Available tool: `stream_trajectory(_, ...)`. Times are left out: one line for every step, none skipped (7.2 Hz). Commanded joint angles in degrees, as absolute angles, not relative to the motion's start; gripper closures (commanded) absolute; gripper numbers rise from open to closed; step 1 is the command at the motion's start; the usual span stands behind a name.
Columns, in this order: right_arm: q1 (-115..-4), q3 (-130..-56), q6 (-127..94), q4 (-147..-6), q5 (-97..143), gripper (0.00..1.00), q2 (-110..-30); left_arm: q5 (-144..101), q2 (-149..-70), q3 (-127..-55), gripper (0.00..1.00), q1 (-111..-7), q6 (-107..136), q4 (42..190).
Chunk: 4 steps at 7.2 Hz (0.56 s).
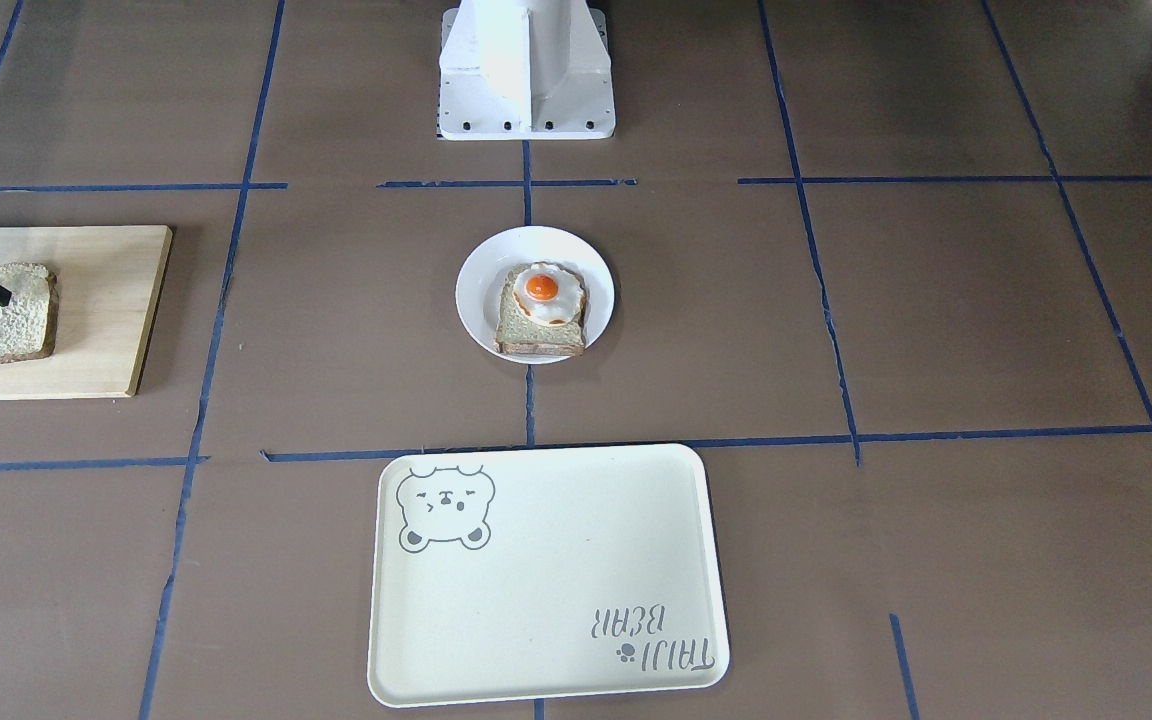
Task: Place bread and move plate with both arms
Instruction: 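Close the right gripper on the edge of the plain bread slice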
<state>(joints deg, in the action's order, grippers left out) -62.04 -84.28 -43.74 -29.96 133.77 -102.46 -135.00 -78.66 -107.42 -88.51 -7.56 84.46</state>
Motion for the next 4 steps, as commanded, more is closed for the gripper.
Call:
stream_trajectory(-62.05,-84.55,-43.86,-29.88,133.86,0.73,-102.57,-135.0,-78.66,-107.4,0.0,-88.51,-7.56,84.46)
stream_trajectory(-62.05,-84.55,-43.77,-29.88,133.77,0.77,-102.74,-135.0,-78.66,-107.4,0.0,-88.51,-7.56,84.46)
stream_trajectory(-62.05,-84.64,-43.6,-29.88,133.77,0.81,-102.74,-135.0,-78.58,-107.4,0.0,-88.51,-7.56,84.46)
stream_trajectory(-62.05,-84.64,-43.59,-29.88,133.77,0.84,-102.74,-135.0,-78.66,-107.49,0.0,-88.51,-7.56,84.46)
